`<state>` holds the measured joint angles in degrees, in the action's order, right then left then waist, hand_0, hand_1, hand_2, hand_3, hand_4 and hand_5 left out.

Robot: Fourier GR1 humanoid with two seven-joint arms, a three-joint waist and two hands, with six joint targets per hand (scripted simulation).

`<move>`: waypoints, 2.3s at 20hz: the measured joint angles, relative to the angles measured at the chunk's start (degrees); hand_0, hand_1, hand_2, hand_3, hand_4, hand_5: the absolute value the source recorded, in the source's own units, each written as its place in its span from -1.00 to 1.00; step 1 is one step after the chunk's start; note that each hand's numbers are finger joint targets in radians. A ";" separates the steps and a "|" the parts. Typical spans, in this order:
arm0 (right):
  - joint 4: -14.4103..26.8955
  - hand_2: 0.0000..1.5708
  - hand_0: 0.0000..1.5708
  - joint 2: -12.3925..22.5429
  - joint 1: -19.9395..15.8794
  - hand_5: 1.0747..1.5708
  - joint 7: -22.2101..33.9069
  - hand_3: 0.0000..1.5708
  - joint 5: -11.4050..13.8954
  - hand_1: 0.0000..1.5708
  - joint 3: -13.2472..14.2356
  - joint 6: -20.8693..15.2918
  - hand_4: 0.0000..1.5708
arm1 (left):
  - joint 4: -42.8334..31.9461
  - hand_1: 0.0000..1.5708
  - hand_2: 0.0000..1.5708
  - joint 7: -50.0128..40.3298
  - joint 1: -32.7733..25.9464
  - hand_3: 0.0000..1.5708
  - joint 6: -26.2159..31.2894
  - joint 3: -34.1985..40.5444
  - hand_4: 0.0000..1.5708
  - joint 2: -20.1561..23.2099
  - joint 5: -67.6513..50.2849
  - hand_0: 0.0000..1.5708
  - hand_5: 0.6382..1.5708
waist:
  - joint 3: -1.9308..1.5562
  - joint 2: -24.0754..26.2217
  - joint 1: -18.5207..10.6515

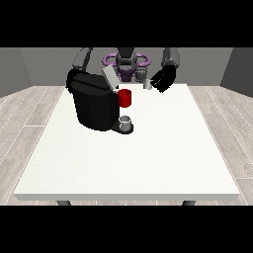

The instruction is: Insert the coffee pod into the coffee machine and close the lid

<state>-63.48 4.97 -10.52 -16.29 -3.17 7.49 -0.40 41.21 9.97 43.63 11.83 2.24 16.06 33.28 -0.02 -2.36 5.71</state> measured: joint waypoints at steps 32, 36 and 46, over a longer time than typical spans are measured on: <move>4.62 -1.00 -1.00 4.06 -9.97 1.00 -5.87 -1.00 -2.35 -1.00 0.02 9.59 -0.78 | 1.84 0.86 0.88 -12.13 19.95 0.75 0.80 9.44 -0.24 2.82 -4.86 0.86 1.00 | 0.01 -13.72 7.04; 5.08 -1.00 -1.00 4.37 -11.91 1.00 -5.36 -1.00 -2.34 -1.00 0.31 9.30 -0.76 | 0.84 0.86 0.88 -12.11 21.56 0.71 1.60 10.45 -0.21 4.00 -5.80 0.86 1.00 | 0.02 -15.08 7.65; 7.66 -1.00 -1.00 4.63 -15.37 1.00 -6.47 -1.00 -2.06 -1.00 1.11 8.54 -0.68 | 0.11 0.85 0.87 -11.41 23.64 0.73 1.95 9.33 -0.18 6.88 -3.91 0.85 1.00 | 0.00 -18.20 8.16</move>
<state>-55.83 9.60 -25.90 -22.76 -5.22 8.60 8.14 41.32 -1.44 67.27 13.78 11.58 22.94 29.37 -0.02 -20.56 13.86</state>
